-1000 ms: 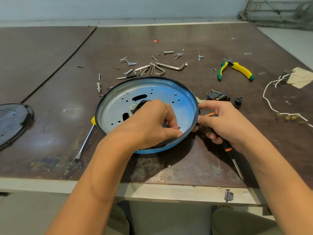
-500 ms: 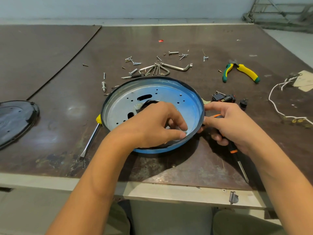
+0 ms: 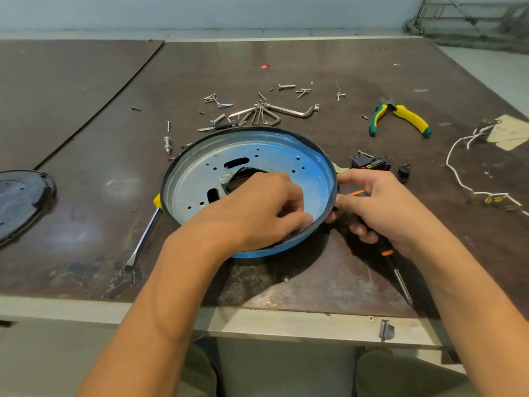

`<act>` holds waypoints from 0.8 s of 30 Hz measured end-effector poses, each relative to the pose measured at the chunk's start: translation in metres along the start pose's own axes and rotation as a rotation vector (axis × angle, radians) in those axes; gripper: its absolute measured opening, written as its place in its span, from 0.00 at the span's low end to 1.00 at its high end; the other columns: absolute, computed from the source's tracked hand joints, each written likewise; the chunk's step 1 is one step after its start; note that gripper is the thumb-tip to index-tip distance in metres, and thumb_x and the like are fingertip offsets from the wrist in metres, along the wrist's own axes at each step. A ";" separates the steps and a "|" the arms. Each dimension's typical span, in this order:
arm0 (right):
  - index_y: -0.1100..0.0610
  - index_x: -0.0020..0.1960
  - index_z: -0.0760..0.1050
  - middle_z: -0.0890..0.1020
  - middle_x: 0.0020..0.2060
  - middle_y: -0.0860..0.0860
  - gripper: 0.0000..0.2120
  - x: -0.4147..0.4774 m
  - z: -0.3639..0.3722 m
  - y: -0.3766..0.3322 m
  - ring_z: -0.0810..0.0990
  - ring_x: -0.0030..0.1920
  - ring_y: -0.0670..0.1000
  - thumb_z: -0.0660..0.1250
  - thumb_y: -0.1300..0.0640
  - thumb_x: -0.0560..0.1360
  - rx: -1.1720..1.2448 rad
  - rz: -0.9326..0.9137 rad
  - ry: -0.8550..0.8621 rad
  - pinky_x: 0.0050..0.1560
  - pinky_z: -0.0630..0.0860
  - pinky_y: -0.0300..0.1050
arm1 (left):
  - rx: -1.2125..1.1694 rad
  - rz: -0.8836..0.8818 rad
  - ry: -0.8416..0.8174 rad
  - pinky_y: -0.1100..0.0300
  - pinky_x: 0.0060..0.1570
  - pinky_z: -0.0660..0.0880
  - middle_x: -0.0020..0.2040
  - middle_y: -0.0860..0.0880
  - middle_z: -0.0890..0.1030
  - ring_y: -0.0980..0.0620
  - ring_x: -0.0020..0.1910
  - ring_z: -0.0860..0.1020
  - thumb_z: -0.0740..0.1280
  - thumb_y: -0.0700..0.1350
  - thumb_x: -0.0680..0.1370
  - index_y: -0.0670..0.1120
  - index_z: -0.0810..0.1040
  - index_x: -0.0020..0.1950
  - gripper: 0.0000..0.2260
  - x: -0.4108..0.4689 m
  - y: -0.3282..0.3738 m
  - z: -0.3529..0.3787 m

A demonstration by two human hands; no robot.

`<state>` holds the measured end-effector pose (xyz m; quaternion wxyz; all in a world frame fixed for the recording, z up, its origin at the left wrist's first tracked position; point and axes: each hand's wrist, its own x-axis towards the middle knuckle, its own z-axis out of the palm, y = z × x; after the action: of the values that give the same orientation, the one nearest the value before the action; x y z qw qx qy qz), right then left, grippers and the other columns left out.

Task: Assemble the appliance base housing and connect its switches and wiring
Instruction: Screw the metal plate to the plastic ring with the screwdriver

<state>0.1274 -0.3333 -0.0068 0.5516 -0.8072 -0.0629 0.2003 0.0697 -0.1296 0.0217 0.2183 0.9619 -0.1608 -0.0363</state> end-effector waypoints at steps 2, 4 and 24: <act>0.45 0.65 0.75 0.86 0.35 0.56 0.18 0.000 0.000 0.000 0.71 0.23 0.48 0.67 0.62 0.79 0.002 0.004 0.000 0.20 0.65 0.38 | -0.076 0.002 0.004 0.63 0.40 0.70 0.42 0.57 0.77 0.59 0.41 0.75 0.68 0.53 0.78 0.56 0.77 0.42 0.05 -0.002 -0.004 -0.003; 0.45 0.65 0.75 0.86 0.36 0.56 0.18 0.000 0.000 0.000 0.71 0.23 0.48 0.68 0.62 0.79 0.008 0.007 -0.003 0.20 0.65 0.38 | -0.125 0.021 -0.023 0.64 0.41 0.72 0.41 0.57 0.78 0.58 0.43 0.76 0.70 0.50 0.77 0.55 0.81 0.45 0.02 -0.005 -0.009 -0.006; 0.55 0.47 0.74 0.66 0.22 0.49 0.04 -0.007 -0.006 -0.026 0.63 0.20 0.48 0.66 0.63 0.78 0.432 -0.330 0.278 0.23 0.61 0.35 | -0.276 -0.005 0.020 0.60 0.58 0.77 0.49 0.60 0.83 0.65 0.50 0.80 0.72 0.45 0.77 0.54 0.83 0.56 0.09 -0.015 -0.007 -0.013</act>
<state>0.1270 -0.3308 0.0206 0.7390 -0.6697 -0.0731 0.0045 0.0593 -0.1129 0.0307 0.3501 0.9234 -0.1497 -0.0493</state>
